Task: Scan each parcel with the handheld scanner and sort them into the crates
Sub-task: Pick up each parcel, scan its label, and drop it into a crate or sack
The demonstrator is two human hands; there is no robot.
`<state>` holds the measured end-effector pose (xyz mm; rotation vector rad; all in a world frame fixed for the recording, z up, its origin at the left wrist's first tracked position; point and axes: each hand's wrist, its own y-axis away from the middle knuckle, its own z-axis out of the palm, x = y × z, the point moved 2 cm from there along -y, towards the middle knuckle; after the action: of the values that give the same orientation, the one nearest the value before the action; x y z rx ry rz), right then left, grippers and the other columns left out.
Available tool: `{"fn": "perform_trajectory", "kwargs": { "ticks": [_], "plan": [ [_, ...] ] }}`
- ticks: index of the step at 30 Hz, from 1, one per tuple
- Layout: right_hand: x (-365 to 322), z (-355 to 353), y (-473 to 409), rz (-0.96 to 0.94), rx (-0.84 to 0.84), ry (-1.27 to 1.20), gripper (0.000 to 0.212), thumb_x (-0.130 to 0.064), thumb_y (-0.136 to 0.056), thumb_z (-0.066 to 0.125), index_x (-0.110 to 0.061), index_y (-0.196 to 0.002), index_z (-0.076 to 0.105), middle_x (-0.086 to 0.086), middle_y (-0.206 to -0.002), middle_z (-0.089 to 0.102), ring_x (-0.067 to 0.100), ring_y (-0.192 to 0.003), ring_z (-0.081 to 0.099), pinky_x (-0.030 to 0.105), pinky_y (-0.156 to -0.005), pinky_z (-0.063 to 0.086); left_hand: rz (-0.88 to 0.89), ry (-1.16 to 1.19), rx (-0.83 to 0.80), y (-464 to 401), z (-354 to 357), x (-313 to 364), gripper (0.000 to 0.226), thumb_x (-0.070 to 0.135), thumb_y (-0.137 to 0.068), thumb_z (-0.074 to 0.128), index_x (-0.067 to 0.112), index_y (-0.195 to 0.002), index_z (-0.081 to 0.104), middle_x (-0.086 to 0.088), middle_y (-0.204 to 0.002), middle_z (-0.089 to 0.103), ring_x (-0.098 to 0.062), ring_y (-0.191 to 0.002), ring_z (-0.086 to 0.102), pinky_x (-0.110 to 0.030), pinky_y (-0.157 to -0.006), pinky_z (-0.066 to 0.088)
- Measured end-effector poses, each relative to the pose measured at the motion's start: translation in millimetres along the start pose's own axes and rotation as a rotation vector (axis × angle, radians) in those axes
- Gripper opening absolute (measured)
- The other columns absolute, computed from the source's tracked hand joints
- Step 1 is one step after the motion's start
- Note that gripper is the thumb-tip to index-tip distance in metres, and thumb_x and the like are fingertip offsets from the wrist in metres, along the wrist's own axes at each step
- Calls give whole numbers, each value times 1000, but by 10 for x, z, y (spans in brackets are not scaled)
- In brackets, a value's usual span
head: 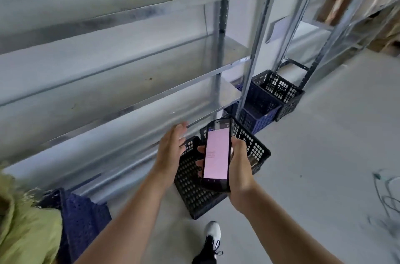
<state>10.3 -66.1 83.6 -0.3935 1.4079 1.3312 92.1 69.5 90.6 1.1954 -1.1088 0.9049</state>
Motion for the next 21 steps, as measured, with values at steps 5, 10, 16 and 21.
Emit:
{"fn": "perform_trajectory", "kwargs": {
  "ticks": [5, 10, 16, 21],
  "plan": [
    [-230, -537, -941, 51, 103, 7, 62, -47, -108, 24, -9, -133, 66, 17, -115, 78, 33, -87, 72, 47, -81, 61, -66, 10, -104, -889, 683, -308, 35, 49, -107, 44, 35, -130, 66, 0, -148, 60, -25, -140, 52, -48, -120, 40],
    [-452, -986, -1798, 145, 163, 58, 66, -50, -107, 23, -8, -117, 73, 24, -107, 78, 33, -83, 71, 47, -82, 57, -194, -7, -148, -1772, 1374, -629, 33, 42, -112, 38, 36, -130, 65, 0, -147, 60, -26, -142, 51, -51, -123, 37],
    [-545, -1778, -2613, 214, 225, -18, 64, -50, -107, 24, -13, -104, 77, 24, -106, 78, 34, -81, 69, 48, -81, 52, -300, -70, -200, -2463, 2234, -1054, 38, 42, -112, 40, 33, -138, 66, -1, -150, 58, -27, -143, 49, -51, -122, 38],
    [-431, -2652, -3490, 257, 228, -36, 67, -59, -95, 32, -14, -100, 81, 21, -100, 78, 33, -80, 69, 49, -82, 55, -418, -124, -134, -2934, 3034, -1692, 40, 40, -113, 39, 31, -143, 62, 0, -151, 56, -25, -144, 48, -48, -122, 38]
  ]
}}
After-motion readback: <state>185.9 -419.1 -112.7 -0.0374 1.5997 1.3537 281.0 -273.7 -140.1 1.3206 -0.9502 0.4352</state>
